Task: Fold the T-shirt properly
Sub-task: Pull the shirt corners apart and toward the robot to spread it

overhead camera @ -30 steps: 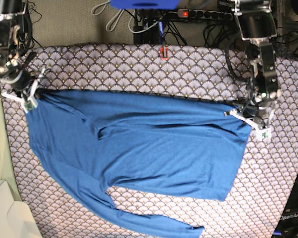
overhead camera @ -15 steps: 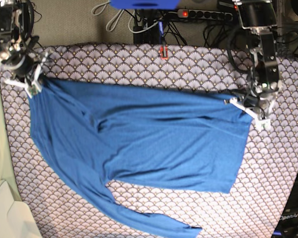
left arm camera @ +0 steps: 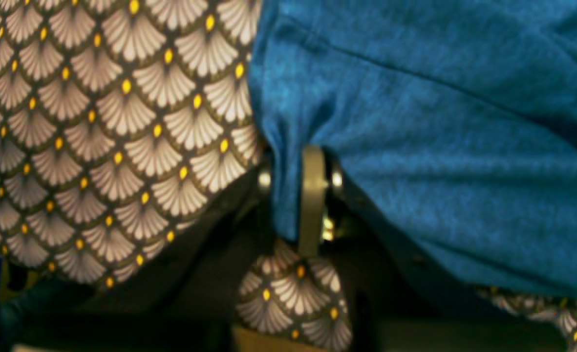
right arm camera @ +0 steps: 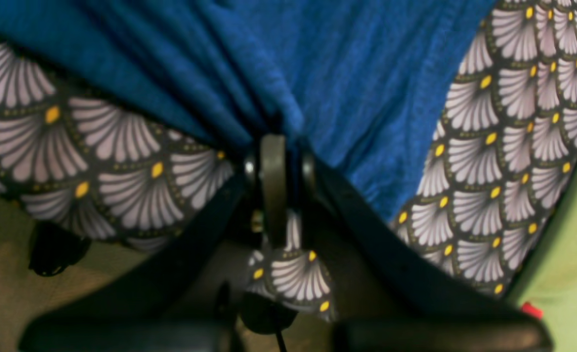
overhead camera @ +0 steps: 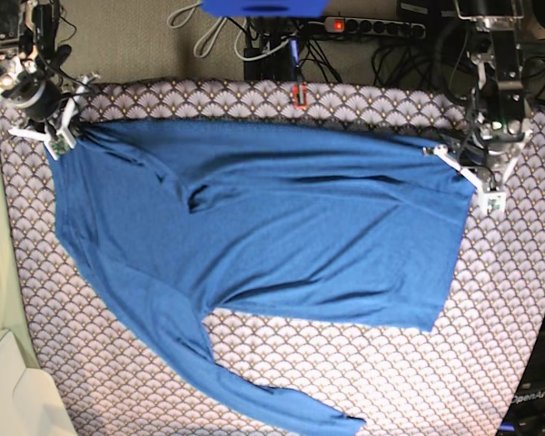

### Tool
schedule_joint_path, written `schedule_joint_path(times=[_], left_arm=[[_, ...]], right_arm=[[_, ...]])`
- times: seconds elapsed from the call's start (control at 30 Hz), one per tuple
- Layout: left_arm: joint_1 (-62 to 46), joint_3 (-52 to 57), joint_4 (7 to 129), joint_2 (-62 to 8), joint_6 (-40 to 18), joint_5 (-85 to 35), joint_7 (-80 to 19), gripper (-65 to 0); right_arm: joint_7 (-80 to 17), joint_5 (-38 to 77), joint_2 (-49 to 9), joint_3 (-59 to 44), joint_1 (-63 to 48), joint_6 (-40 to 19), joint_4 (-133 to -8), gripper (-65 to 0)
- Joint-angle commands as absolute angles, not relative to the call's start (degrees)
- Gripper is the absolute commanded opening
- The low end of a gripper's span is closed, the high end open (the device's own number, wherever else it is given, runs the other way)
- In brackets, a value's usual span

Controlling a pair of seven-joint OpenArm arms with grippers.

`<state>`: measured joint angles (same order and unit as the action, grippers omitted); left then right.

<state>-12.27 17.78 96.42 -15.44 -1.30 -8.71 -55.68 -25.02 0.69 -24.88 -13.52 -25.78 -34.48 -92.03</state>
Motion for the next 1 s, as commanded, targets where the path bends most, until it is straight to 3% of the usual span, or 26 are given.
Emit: schedule_joint_path(times=[0.0, 0.33, 0.8, 0.9, 0.97], left_arm=[[-13.0, 18.2, 98.0, -16.5, -0.7, -7.8, -55.3, -64.8], [-20.0, 17.9, 98.5, -19.1, -0.7, -7.8, -55.0, -64.8], [-20.5, 17.9, 98.2, -19.3, -0.7, -8.1, -55.2, -64.8], [-20.4, 18.1, 98.2, -19.3, -0.7, -8.1, -55.3, -61.4], [-20.4, 18.2, 98.2, -19.3, -0.7, -8.1, -55.3, -55.2]], right_arm=[[-27.2, -0.2, -25.7, -13.9, -27.6, -34.7, -92.3, -65.0], [-23.2, -0.2, -25.5, -13.9, -31.5, -34.7, -92.3, -65.0], [-23.6, -0.2, -23.1, -13.9, -31.6, -34.7, -92.2, -65.0], [-23.7, -0.2, -22.7, -13.9, -31.5, -34.7, -92.3, -63.3], [-23.7, -0.2, -22.7, -14.0, -31.5, -34.6, -92.3, -59.0]])
